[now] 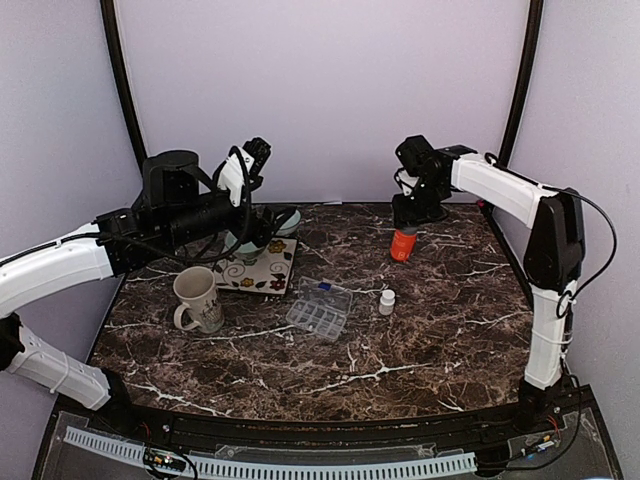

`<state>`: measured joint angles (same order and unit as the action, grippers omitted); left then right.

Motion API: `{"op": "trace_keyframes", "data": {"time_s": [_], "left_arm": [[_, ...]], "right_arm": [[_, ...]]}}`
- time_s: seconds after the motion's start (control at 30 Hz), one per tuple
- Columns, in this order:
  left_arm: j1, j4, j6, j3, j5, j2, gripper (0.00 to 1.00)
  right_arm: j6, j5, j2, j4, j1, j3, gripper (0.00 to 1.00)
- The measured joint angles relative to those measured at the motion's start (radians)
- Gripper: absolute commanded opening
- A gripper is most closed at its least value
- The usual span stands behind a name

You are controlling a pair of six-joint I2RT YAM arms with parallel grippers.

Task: Sort the pills into containers
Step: Place the pill bottle at the center of the board.

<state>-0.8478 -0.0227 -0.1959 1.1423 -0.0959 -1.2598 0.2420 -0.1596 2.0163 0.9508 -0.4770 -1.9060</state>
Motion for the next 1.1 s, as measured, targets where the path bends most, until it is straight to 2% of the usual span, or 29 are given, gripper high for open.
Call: {"op": "trace_keyframes", "data": {"time_s": [0.13,0.4,0.67,1.1], "left_arm": [[0.01,0.011,0.02,0.0,0.028,0.0,0.92],[0.026,0.022,0.045,0.0,0.052,0.0,0.99],[0.032,0.022,0.051,0.0,0.051,-0.003,0.99],[0.037,0.021,0.051,0.0,0.05,-0.005,0.99]], "right_arm": [[-0.007,-0.027,0.041,0.0,0.007,0.001,0.0],[-0.021,-0.051,0.074,-0.001,0.026,0.014,0.0],[-0.021,-0.051,0.079,-0.001,0.027,0.016,0.28],[-0.021,-0.047,0.079,-0.01,0.027,0.043,0.46]]}}
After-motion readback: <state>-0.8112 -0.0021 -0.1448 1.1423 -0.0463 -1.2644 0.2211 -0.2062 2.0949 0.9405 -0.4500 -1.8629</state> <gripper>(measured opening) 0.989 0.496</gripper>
